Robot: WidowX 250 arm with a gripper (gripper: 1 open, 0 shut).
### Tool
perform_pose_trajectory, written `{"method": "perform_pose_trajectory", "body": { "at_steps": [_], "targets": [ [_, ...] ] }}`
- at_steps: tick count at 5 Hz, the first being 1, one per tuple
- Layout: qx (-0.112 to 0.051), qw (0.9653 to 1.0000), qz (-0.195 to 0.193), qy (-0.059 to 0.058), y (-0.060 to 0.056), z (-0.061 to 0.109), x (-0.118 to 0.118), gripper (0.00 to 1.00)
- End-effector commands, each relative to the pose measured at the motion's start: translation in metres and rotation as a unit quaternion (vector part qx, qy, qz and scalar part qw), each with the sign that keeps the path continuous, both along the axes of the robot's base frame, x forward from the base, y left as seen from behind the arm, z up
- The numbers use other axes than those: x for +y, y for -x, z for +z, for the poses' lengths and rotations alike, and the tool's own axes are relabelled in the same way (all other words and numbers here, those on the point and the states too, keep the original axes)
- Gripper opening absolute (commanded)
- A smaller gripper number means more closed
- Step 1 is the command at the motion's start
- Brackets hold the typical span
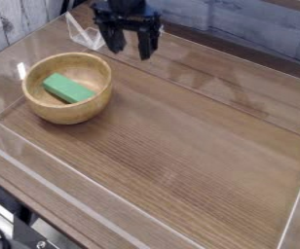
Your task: Put green object into wooden bowl
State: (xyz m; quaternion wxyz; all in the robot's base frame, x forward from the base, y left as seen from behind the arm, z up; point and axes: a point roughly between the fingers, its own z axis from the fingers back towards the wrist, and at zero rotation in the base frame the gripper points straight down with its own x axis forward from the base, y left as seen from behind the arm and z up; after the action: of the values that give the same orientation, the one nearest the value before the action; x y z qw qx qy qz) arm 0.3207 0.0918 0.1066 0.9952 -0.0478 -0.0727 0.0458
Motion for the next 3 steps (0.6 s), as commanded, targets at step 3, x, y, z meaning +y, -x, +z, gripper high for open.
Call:
{"method": "perform_pose_trajectory", "body": {
  "at_steps": [3],
  "targets": [
    [-0.037,0.9975,-0.059,-0.012,-0.008,0.021,-0.029,1.0]
  ]
}}
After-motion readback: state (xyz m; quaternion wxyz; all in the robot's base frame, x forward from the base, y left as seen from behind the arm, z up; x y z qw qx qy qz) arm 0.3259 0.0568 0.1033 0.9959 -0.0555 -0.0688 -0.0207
